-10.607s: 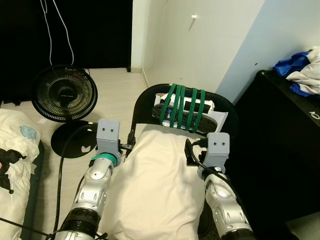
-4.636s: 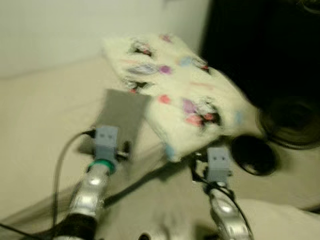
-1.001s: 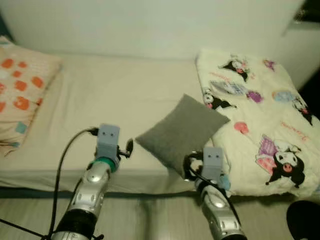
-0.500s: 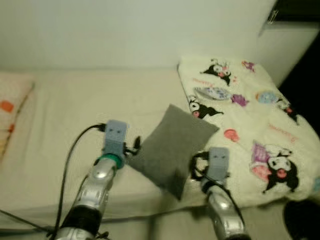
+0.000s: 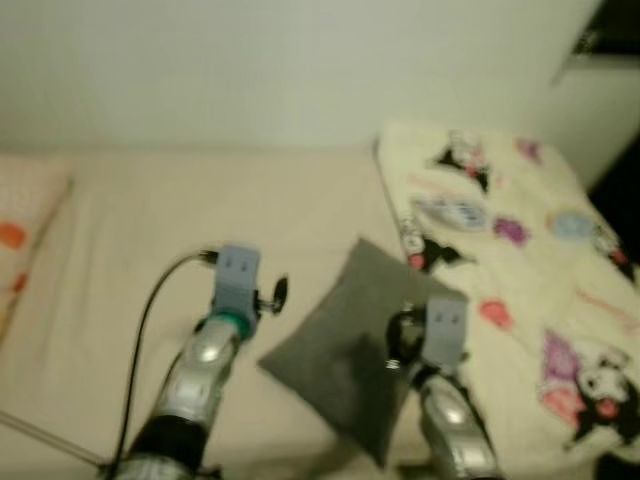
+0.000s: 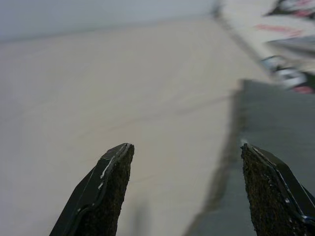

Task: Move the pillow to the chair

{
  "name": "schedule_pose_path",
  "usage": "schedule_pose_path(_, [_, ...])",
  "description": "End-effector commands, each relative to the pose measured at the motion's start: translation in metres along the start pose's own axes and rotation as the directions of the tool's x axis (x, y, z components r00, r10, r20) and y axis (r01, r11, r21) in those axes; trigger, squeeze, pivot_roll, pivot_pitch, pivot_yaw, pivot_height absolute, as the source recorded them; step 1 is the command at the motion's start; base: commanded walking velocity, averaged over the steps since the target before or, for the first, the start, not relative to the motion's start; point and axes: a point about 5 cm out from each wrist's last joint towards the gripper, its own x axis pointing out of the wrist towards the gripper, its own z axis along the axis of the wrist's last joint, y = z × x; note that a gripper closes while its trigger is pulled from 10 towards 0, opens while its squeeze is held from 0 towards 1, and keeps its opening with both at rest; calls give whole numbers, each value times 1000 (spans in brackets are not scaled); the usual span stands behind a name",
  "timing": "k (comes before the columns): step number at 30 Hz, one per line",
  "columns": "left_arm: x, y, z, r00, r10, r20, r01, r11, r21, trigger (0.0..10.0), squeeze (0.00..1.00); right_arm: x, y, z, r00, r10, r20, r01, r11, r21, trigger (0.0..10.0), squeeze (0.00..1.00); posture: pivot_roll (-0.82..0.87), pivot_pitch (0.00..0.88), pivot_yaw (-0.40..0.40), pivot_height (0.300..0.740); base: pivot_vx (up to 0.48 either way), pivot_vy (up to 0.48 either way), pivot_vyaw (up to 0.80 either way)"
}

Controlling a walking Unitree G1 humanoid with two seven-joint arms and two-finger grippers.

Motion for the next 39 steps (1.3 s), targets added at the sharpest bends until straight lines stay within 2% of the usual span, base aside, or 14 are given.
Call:
schedule_pose_path(1, [-1, -3, -5, 1000, -5, -13, 5, 1000, 18, 10000, 0, -2, -8, -7, 999, -24, -25, 23, 1000, -11, 10000, 0, -81, 6, 36, 740, 0, 0, 0])
schedule_pose_path(8, [-1, -4, -5, 1000, -7, -12, 8, 1000, 16, 10000, 0, -2, -8, -6, 999, -20, -26, 20, 1000, -14, 10000, 0, -83, 8, 32, 740, 0, 0, 0])
schedule_pose_path(14, [0, -8, -5, 1000, -15, -12, 15, 1000, 6, 10000, 0, -2, -10, -5, 1000, -18, -24, 18, 1000, -20, 10000, 0, -89, 12, 24, 740, 0, -480, 0])
schedule_pose_path(21, [0, -6, -6, 1000, 12, -20, -13, 999, -41, 10000, 0, -1, -10, -5, 1000, -16, -27, 15, 1000, -24, 10000, 0, -86, 11, 19, 740, 0, 0, 0])
schedule_pose_path(35, [-2, -1, -9, 999, 33, -27, -34, 998, -48, 10000, 0, 2, -6, 0, 1000, 15, -20, -16, 1000, -26, 10000, 0, -81, 21, 3, 740, 0, 0, 0])
schedule_pose_path(39, [-2, 2, -9, 999, 43, -27, -44, 998, -41, 10000, 0, 4, -4, 4, 1000, 19, -9, -19, 1000, -17, 10000, 0, -81, 21, 3, 725, 0, 0, 0])
